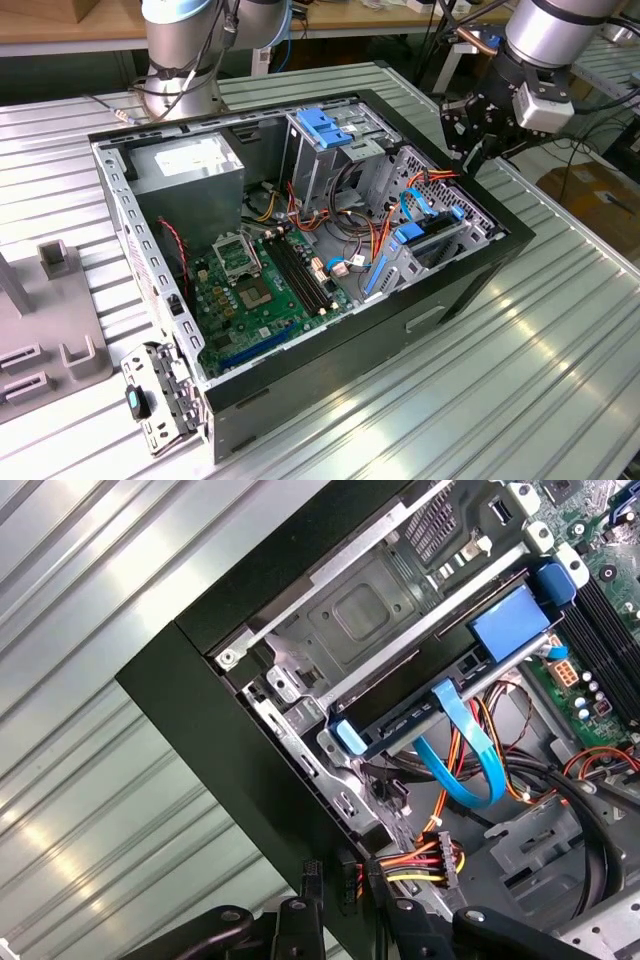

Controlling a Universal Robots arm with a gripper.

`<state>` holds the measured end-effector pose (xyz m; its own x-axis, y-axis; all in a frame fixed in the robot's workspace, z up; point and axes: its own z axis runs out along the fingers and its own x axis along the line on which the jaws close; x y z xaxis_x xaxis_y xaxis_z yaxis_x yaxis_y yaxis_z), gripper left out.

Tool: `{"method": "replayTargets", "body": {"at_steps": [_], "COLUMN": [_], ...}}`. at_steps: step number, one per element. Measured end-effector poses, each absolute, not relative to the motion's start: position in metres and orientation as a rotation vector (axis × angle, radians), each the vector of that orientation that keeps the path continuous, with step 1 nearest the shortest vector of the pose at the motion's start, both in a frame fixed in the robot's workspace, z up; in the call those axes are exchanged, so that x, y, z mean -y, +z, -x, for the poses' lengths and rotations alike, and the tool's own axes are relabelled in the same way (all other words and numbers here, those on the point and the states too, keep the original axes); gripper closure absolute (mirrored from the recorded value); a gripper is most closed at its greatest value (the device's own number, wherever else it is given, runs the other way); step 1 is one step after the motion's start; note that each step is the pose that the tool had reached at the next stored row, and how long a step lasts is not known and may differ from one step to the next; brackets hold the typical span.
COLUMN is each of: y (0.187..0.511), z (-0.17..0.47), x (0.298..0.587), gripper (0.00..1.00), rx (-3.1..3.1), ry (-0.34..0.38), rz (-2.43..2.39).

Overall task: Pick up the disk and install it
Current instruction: 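Insert the second disk wire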

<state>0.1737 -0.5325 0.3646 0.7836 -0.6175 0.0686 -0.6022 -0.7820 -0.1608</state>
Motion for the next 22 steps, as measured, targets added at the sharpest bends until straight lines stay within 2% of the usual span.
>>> {"method": "replayTargets", "body": {"at_steps": [8, 9, 22], "y": [0.3646, 0.3646, 0.3657], "z": [-0.1740, -0.1740, -0.1743], "x": [0.5323, 0.5323, 0.5320], "gripper": [0.72, 0.84, 0.84], "rx": [-0.977, -0.977, -0.977], "ry": [-0.178, -0.177, -0.177], "rz": [2.843, 2.843, 2.843]}}
